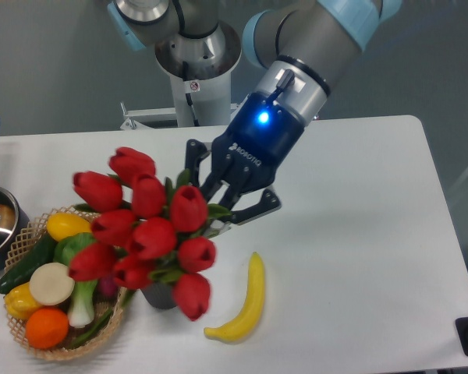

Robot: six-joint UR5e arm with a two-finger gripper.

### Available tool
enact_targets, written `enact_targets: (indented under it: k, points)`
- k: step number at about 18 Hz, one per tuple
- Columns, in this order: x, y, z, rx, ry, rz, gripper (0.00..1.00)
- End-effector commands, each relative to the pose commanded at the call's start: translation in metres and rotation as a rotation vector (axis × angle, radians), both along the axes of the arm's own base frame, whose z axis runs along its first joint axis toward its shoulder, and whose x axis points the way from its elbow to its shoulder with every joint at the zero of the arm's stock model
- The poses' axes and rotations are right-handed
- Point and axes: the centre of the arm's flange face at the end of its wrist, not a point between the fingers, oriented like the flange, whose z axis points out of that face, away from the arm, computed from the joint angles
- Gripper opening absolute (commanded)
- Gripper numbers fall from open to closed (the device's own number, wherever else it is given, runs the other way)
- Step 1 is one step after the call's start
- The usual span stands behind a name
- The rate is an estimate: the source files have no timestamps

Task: Insert the flowers into the vase
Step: 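Carry the red tulip bunch with the gripper over the grey vase, then lower the tulip stems into the grey vase opening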

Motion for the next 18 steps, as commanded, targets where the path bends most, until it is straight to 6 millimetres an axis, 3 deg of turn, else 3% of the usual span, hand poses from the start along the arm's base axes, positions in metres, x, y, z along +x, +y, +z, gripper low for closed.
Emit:
enact_targets:
  k: [1,4,11,16,18]
  points:
    - [0.011,-0.002,-0.022,0.03,-0.057,-0.057,0.25]
    - [0.023,-0.015,-0.049,0.083,-0.079,-0.111,0.25]
    - [0.028,-0.015,-0.062,0.186,-0.089,-0.183,0.25]
    - [0.027,-0.004,-0.103,0.188,-0.083,-0.206,0.25]
    - [0.027,-0.004,-0.109,0.191,-0.092,-0.208,0.25]
